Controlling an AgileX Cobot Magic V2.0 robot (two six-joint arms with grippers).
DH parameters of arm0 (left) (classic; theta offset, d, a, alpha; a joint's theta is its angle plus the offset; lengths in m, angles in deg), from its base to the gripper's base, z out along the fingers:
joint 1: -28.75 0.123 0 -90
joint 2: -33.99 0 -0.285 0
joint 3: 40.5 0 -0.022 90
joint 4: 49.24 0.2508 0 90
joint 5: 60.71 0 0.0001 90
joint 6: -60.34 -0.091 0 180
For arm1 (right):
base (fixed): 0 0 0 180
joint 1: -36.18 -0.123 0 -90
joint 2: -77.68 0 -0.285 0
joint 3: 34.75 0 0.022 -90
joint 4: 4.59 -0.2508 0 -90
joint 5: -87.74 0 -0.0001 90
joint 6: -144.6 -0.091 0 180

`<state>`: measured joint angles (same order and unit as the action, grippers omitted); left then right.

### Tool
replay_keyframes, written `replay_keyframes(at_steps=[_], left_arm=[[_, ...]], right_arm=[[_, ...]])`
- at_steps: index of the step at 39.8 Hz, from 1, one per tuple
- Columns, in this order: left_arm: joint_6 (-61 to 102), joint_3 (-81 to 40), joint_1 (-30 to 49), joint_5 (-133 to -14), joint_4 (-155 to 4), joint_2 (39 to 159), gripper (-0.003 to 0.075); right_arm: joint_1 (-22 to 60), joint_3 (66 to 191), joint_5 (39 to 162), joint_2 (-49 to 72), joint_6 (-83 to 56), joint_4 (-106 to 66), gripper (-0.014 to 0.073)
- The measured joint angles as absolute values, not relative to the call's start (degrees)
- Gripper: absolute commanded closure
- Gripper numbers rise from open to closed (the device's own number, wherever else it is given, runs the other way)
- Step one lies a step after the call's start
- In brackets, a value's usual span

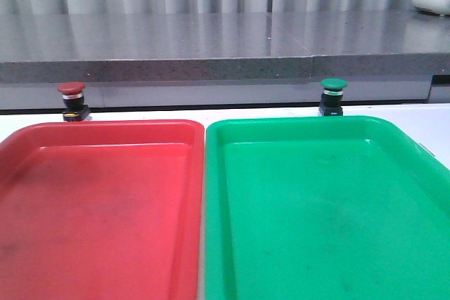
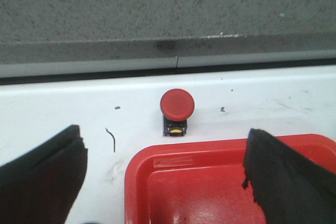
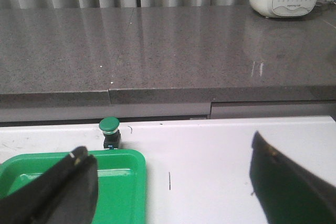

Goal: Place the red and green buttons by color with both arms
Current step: 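Reach the left gripper down over the red-capped button and grasp it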

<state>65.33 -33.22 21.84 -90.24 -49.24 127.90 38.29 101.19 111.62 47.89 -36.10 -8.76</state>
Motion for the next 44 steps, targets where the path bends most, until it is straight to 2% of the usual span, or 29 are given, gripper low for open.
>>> replay_keyframes(at_steps=[12, 18, 24, 33, 38, 44], left_arm=[[64.5, -57.3, 21.4, -109.7, -49.2, 152.4, 0.0146], [63.9, -66.2, 20.4, -113.9, -49.2, 160.3, 0.0146], [63.8, -71.4, 19.8, -115.5, -49.2, 165.0, 0.0146], [63.6, -73.2, 19.8, -116.5, -49.2, 168.6, 0.0164], [63.6, -73.3, 19.8, -116.8, -49.2, 169.2, 0.0274], [63.6, -73.5, 19.8, -117.1, -49.2, 169.2, 0.0488]], right_arm=[[38.3, 101.2, 111.6, 47.9, -36.1, -8.8, -0.0014], [38.3, 101.2, 111.7, 47.9, -36.1, -8.8, -0.0014], [38.3, 101.2, 112.2, 47.9, -36.1, -8.8, -0.0014], [38.3, 101.2, 112.7, 47.9, -36.1, -8.7, -0.0014], [38.3, 101.2, 112.7, 47.9, -36.1, -8.7, -0.0014], [38.3, 101.2, 112.7, 47.9, -36.1, -8.7, -0.0014]])
